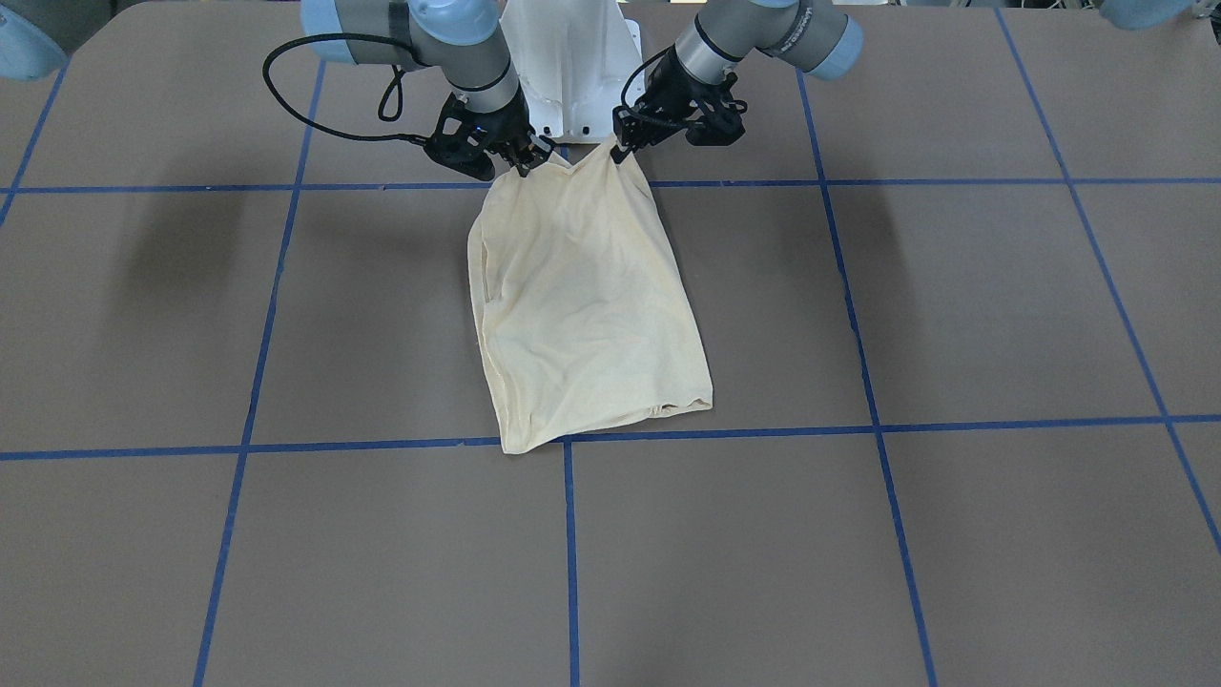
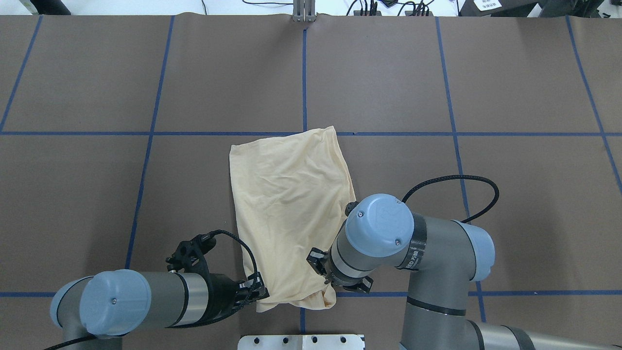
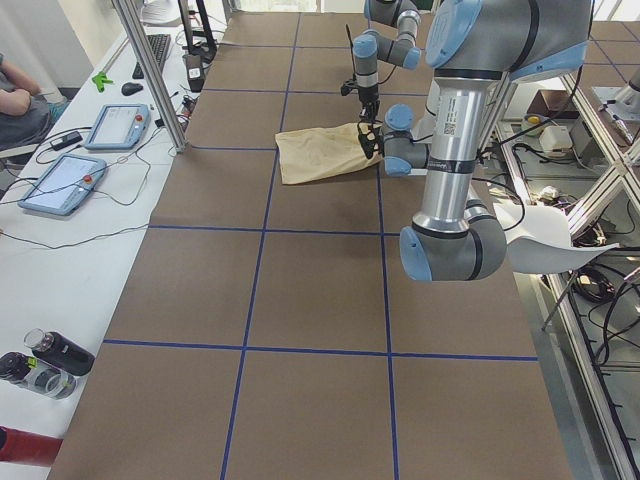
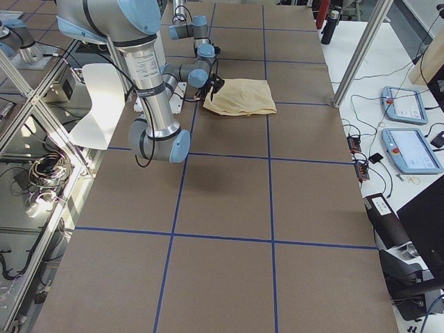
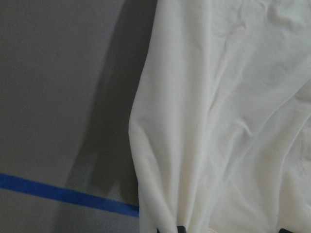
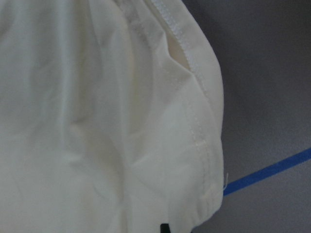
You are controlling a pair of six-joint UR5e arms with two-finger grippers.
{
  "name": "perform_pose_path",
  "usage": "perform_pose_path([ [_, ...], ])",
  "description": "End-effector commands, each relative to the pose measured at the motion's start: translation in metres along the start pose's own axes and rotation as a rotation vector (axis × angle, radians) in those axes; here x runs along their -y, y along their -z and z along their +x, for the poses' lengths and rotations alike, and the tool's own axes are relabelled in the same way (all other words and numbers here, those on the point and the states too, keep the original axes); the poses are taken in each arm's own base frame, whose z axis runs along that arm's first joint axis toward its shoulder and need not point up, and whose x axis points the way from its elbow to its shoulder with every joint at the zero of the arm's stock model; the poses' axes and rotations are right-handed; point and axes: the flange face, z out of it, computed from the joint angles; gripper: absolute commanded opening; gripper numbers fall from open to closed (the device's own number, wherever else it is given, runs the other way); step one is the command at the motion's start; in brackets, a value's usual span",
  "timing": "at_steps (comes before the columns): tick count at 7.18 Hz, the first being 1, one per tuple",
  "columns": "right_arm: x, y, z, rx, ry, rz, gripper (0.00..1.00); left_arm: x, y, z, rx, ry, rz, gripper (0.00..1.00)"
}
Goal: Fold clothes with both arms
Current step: 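Grasp the shirt's near corners with both grippers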
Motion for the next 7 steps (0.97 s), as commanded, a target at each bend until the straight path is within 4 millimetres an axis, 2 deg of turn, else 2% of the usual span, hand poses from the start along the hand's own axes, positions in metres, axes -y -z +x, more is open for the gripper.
perform_pose_path([
  [1, 0.035, 0.038, -0.013, 0.066, -0.019, 0.035, 0.0, 0.021, 0.011, 0.004, 0.011, 0.012, 0.048, 0.0],
  [2, 0.05, 0.05, -0.016, 0.084, -0.023, 0.054, 0.0, 0.042, 0.015, 0.011, 0.029, 0.025, 0.098, 0.0],
  [3, 0.058, 0.068, -0.03, 0.12, 0.007, 0.075, 0.0, 0.067, 0.023, 0.02, 0.034, 0.032, 0.149, 0.0],
  [5, 0.08, 0.091, -0.045, 0.157, 0.053, 0.12, 0.0, 0.114, 0.047, 0.062, 0.041, 0.031, 0.204, 0.0],
  [6, 0.1, 0.095, -0.06, 0.16, 0.034, 0.15, 0.0, 0.137, 0.063, 0.075, 0.028, 0.011, 0.235, 0.0],
  [7, 0.117, 0.1, -0.085, 0.162, 0.029, 0.177, 0.0, 0.162, 0.076, 0.081, 0.024, 0.0, 0.265, 0.0],
])
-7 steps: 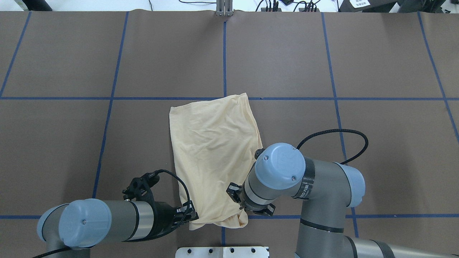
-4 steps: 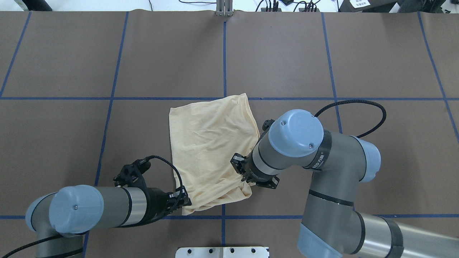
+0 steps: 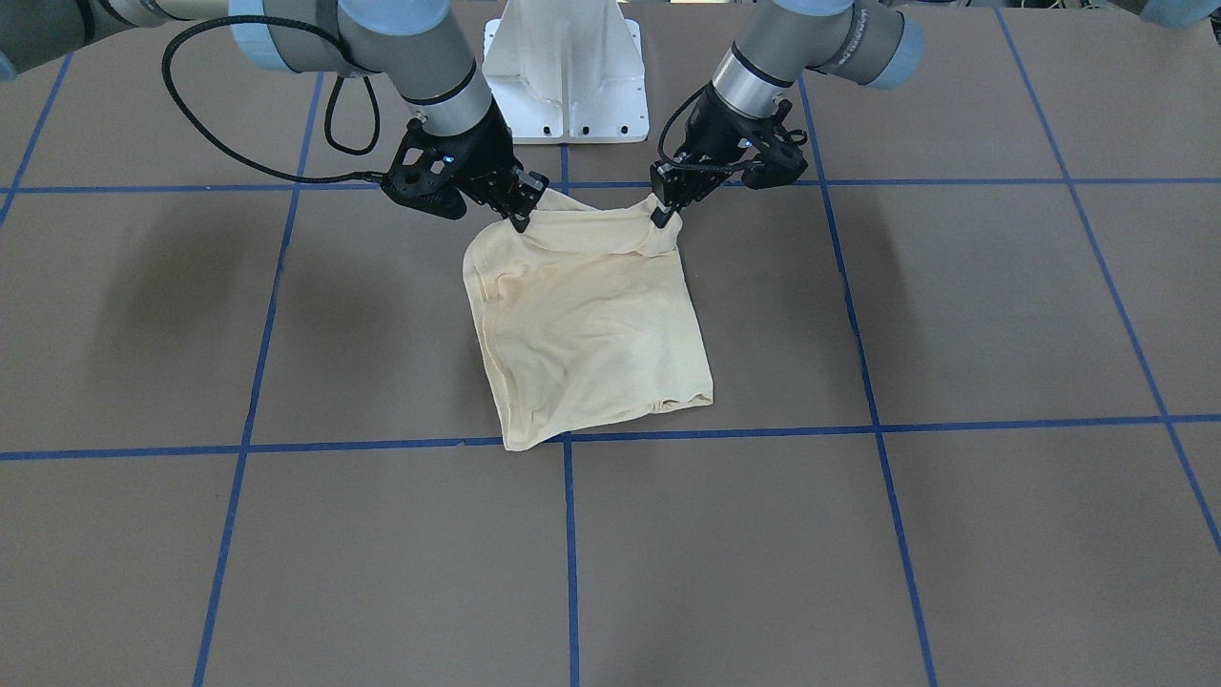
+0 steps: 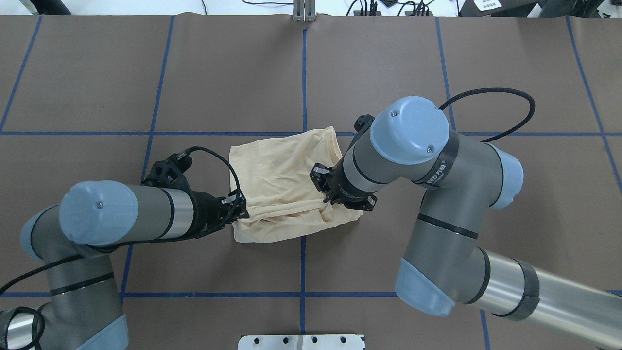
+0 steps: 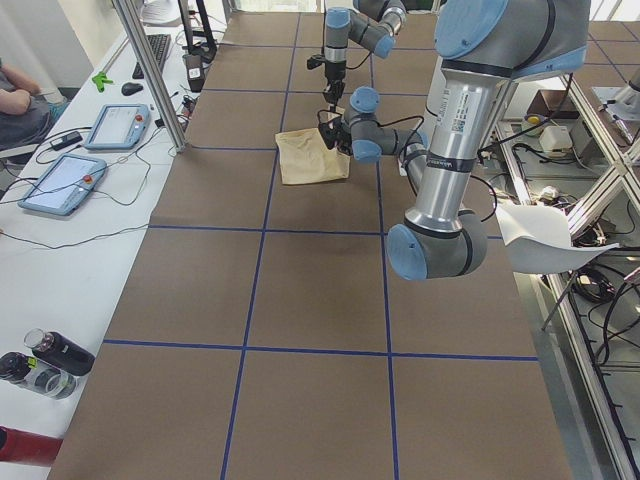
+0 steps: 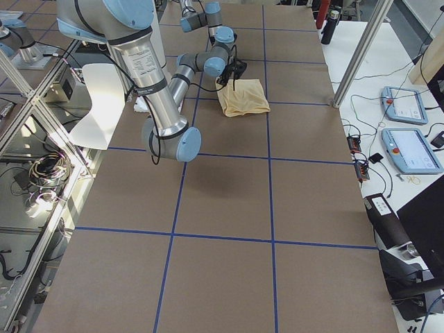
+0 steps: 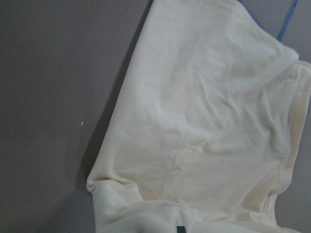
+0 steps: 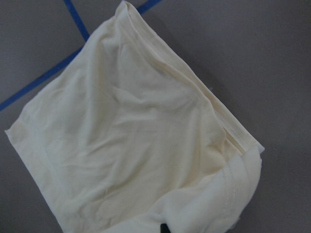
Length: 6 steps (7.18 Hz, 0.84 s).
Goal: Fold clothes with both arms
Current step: 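Lift the near edge with both grippers and fold it over the far edge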
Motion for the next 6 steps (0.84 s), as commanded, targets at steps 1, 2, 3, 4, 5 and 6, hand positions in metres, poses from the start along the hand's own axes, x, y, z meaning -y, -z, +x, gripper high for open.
perform_pose_path([
  [1, 0.04, -0.001, -0.043, 0.001, -0.001, 0.056, 0.0, 0.053, 0.008, 0.015, 0.002, -0.022, 0.057, 0.0],
  [2, 0.059, -0.009, -0.053, 0.015, -0.005, 0.072, 0.0, 0.066, -0.013, 0.018, 0.028, -0.022, 0.075, 0.0],
  [3, 0.078, -0.026, -0.058, 0.047, 0.0, 0.08, 0.0, 0.075, -0.036, 0.028, 0.04, -0.016, 0.086, 0.0],
  [4, 0.092, -0.037, -0.062, 0.054, -0.003, 0.088, 0.0, 0.08, -0.058, 0.033, 0.063, -0.011, 0.093, 0.0],
  [5, 0.096, -0.042, -0.073, 0.05, -0.007, 0.094, 0.0, 0.084, -0.064, 0.029, 0.077, -0.006, 0.1, 0.0],
  [6, 0.101, -0.051, -0.084, 0.035, -0.015, 0.104, 0.0, 0.09, -0.062, 0.03, 0.074, -0.003, 0.108, 0.0],
])
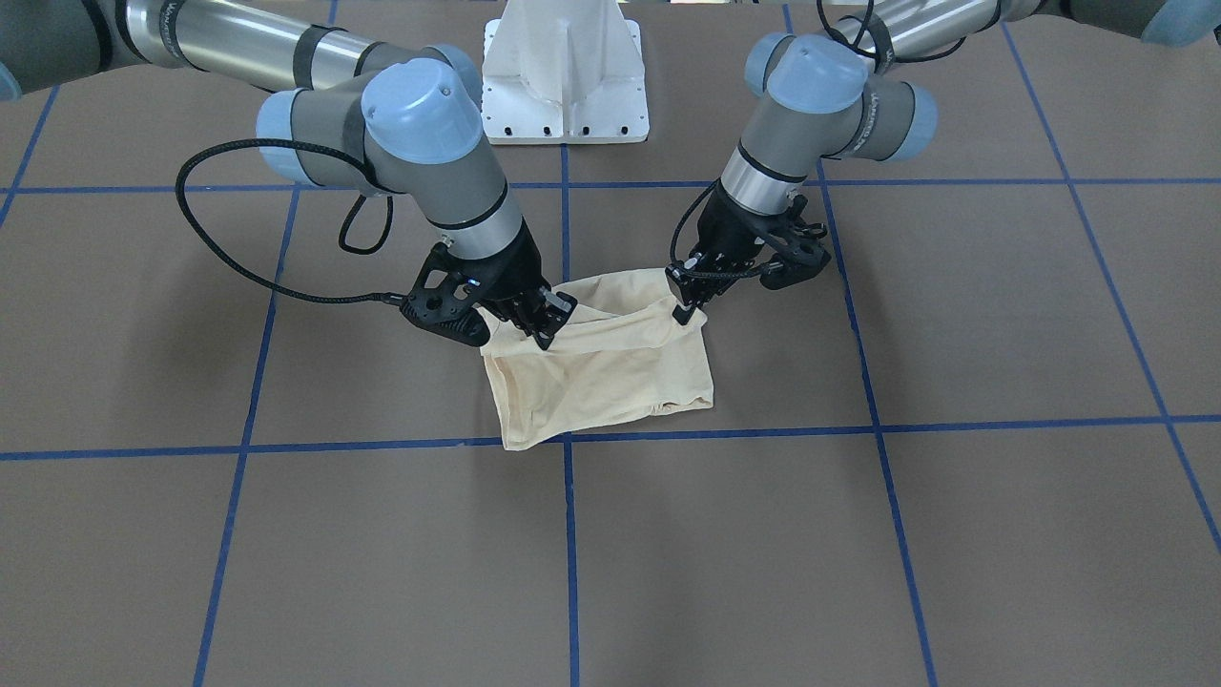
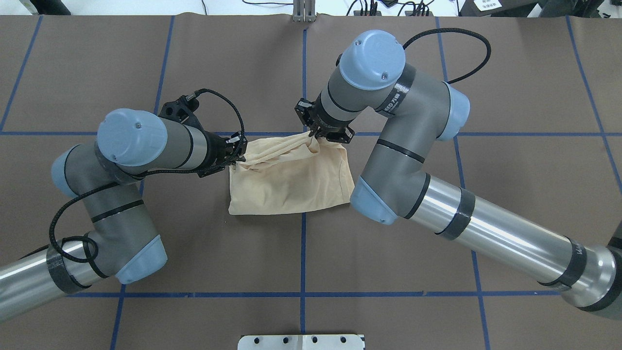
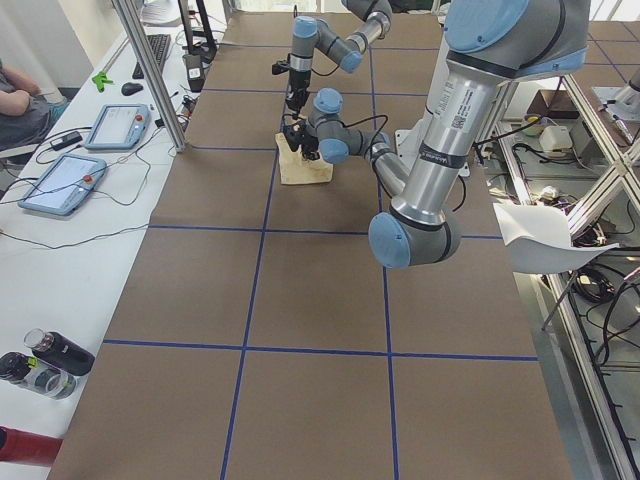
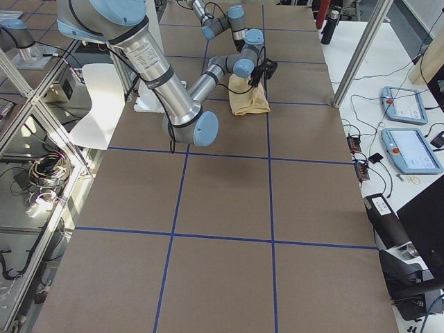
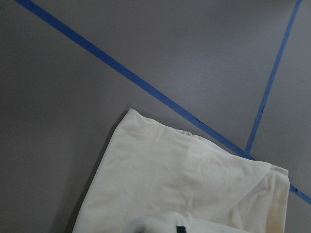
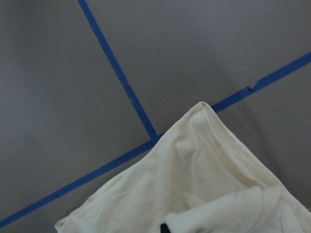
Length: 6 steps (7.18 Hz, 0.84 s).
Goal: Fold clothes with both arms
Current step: 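Lift the near edge with both grippers and fold it over the far edge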
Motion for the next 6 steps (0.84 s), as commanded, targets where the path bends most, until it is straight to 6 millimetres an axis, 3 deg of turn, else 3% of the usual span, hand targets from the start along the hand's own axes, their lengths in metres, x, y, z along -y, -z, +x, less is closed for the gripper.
perform_pose_path([
  [1, 0.01, -0.019, -0.012, -0.025, -0.012, 0.015, 0.0, 0.011, -0.005, 0.0, 0.009, 0.008, 0.016, 0.0],
  [4, 0.024, -0.047, -0.001, -0.051, -0.023, 0.035, 0.0, 0.027, -0.024, -0.011, 0.011, 0.016, 0.029, 0.0],
  [6, 0.029, -0.048, -0.001, -0.055, -0.03, 0.04, 0.0, 0.028, -0.027, -0.012, 0.008, 0.016, 0.029, 0.0],
])
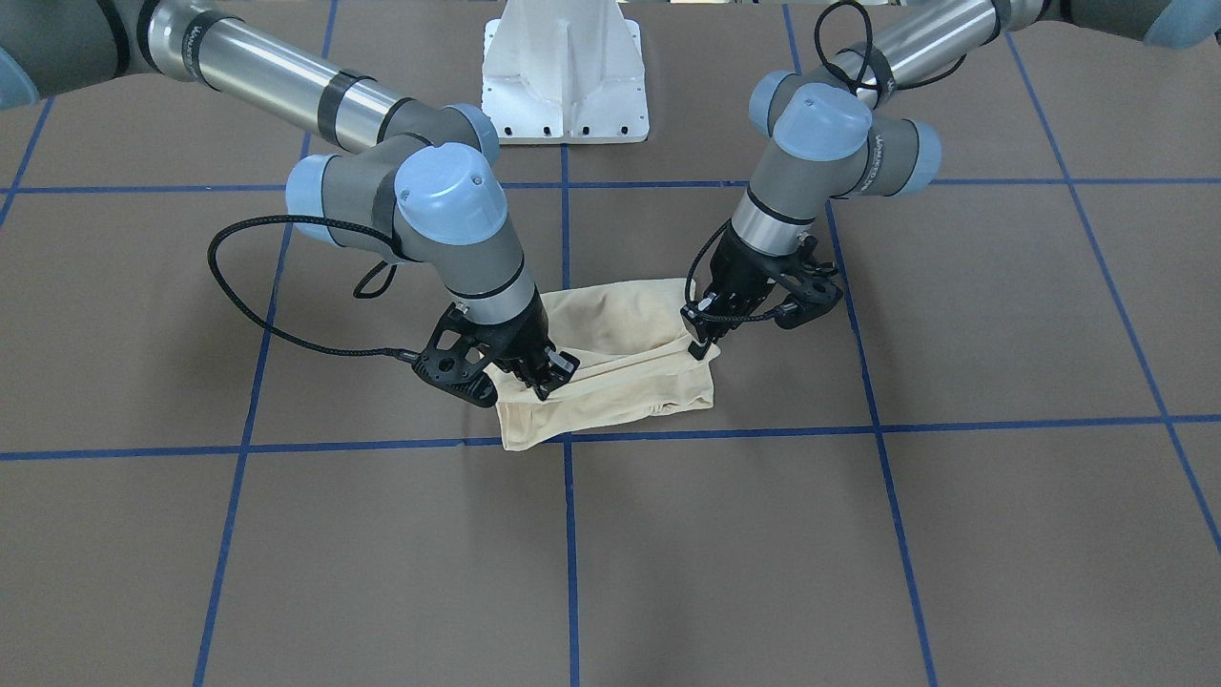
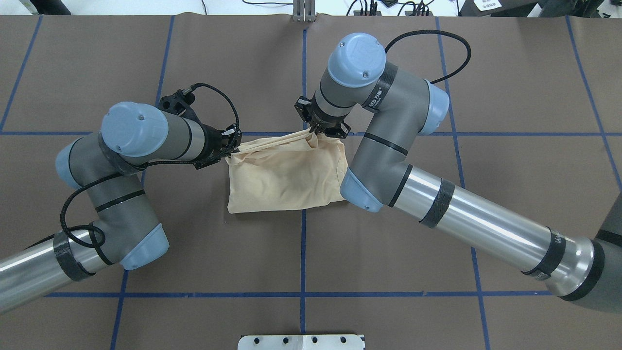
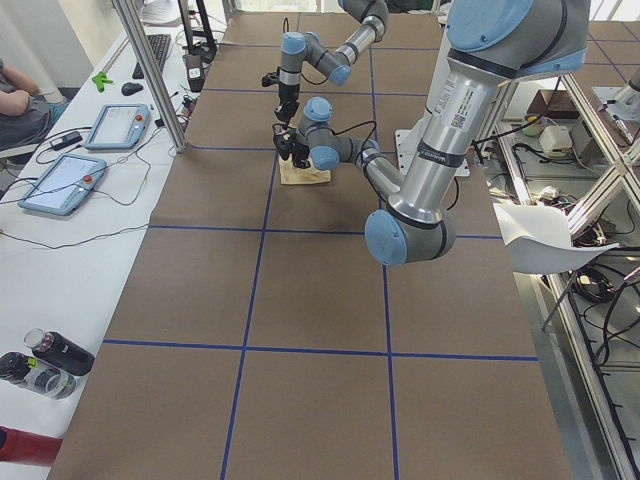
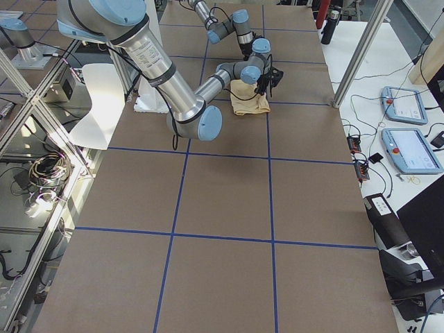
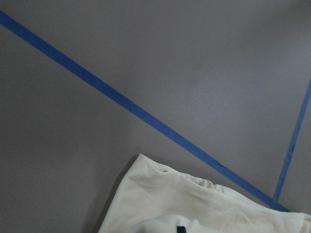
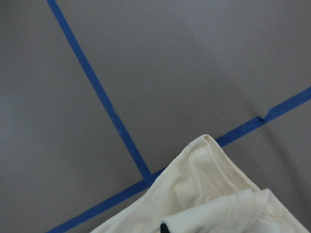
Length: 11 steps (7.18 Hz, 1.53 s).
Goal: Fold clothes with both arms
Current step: 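Lower the folded edge onto the shirt and open both grippers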
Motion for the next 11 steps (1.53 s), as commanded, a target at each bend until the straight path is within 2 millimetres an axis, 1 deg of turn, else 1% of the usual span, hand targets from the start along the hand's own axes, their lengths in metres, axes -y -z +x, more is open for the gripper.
perform_pose_path([
  [1, 0.001, 0.001, -0.004, 0.003, -0.003, 0.002, 0.0, 0.0, 0.0, 0.003, -0.01, 0.0, -0.002, 0.0],
  [3, -0.008, 0.013, -0.021, 0.029, -0.001, -0.008, 0.0, -0.003, 0.004, 0.012, -0.022, 0.007, -0.006, 0.0],
  [4, -0.01, 0.013, -0.021, 0.03, 0.001, -0.012, 0.0, -0.004, 0.005, 0.013, -0.025, 0.007, -0.008, 0.0],
  [5, -0.008, 0.012, -0.019, 0.025, 0.004, -0.018, 0.0, -0.004, 0.005, 0.014, -0.025, 0.008, -0.009, 0.36],
  [6, -0.01, 0.01, -0.018, 0.023, 0.009, -0.019, 0.78, -0.004, 0.004, 0.013, -0.024, 0.009, -0.008, 0.75],
  [7, -0.01, 0.01, -0.018, 0.023, 0.004, -0.016, 0.98, -0.004, 0.004, 0.012, -0.021, 0.008, -0.007, 0.98],
  [8, -0.004, 0.008, -0.014, 0.018, -0.001, -0.011, 0.99, 0.002, 0.005, 0.011, -0.019, 0.008, 0.0, 0.99],
  [9, 0.002, 0.008, -0.01, 0.014, -0.006, -0.008, 0.99, 0.022, 0.012, 0.01, -0.021, 0.014, 0.024, 0.99],
  [10, -0.004, 0.013, -0.015, 0.024, 0.002, -0.014, 0.99, 0.034, 0.016, 0.01, -0.022, 0.021, 0.039, 0.99],
  [11, -0.011, 0.02, -0.02, 0.038, 0.015, -0.02, 0.99, 0.036, 0.021, 0.011, -0.024, -0.007, 0.026, 0.99],
])
